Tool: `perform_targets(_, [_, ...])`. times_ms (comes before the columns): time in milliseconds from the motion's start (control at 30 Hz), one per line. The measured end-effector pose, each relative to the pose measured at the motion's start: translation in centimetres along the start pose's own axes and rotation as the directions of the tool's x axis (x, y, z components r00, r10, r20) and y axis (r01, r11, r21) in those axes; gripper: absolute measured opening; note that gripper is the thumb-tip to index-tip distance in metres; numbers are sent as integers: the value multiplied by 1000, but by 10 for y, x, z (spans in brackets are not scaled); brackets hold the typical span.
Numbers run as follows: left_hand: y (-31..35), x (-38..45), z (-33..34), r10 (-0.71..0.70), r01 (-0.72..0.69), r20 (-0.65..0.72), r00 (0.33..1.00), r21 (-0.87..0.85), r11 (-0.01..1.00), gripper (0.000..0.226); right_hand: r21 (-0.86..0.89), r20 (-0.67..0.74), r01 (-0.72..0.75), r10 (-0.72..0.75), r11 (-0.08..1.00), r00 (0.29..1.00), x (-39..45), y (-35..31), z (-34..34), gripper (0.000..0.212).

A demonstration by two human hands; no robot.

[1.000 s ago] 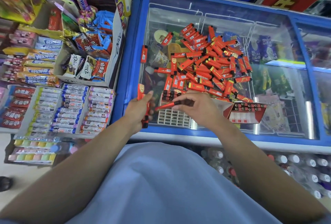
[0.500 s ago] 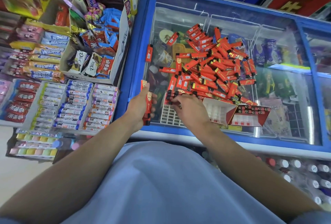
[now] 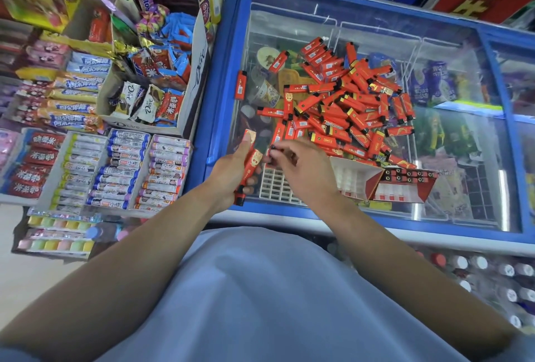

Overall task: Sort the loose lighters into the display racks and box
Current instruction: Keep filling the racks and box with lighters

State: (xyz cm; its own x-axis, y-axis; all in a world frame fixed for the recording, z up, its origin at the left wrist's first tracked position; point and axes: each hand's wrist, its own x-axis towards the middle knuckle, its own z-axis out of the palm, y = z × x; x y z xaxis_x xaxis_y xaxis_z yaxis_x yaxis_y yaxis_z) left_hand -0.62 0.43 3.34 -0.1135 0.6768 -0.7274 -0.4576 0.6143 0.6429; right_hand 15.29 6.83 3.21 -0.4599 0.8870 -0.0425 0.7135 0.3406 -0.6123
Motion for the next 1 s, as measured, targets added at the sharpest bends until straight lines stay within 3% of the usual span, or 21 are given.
perform_targets(67, [1, -4, 2, -19, 15, 71, 997, 51, 999, 76, 173, 66, -61, 50, 983, 997, 6, -7, -11, 43])
perform_targets(133, [3, -7, 5, -42, 23, 146, 988, 133, 991, 84, 221, 207, -88, 41, 971, 978, 12, -12, -23, 50])
perform_targets(233, [2, -9, 9, -57, -8, 248, 967, 252, 968, 87, 230, 401, -108, 7, 967, 916, 18, -15, -38, 27])
perform_targets(333, [2, -7, 9, -32, -24, 212, 977, 257, 966, 76, 221, 397, -126, 29, 967, 917, 21, -7, -49, 15])
perform_targets(433, [5, -4, 4, -4, -30, 170, 985, 191, 981, 69, 205, 400, -161, 67, 965, 914, 18, 2, -56, 20])
perform_targets(567, [8, 0, 6, 33, -47, 150, 988, 93, 994, 63, 183, 519, -190, 69, 965, 852, 7, 4, -53, 33])
perform_targets(733, [6, 6, 4, 2, -2, -11, 1000, -50, 999, 49, 142, 441, -207, 125, 968, 889, -5, 12, -45, 58])
perform_targets(867, [2, 8, 0, -30, 26, -43, 999, -99, 995, 33, 24, 326, -166, 149, 986, 934, -10, 20, -41, 38])
perform_targets(1000, [0, 7, 2, -48, 38, -52, 998, -174, 984, 24, -53, 271, -61, 73, 997, 960, -13, 21, -36, 37])
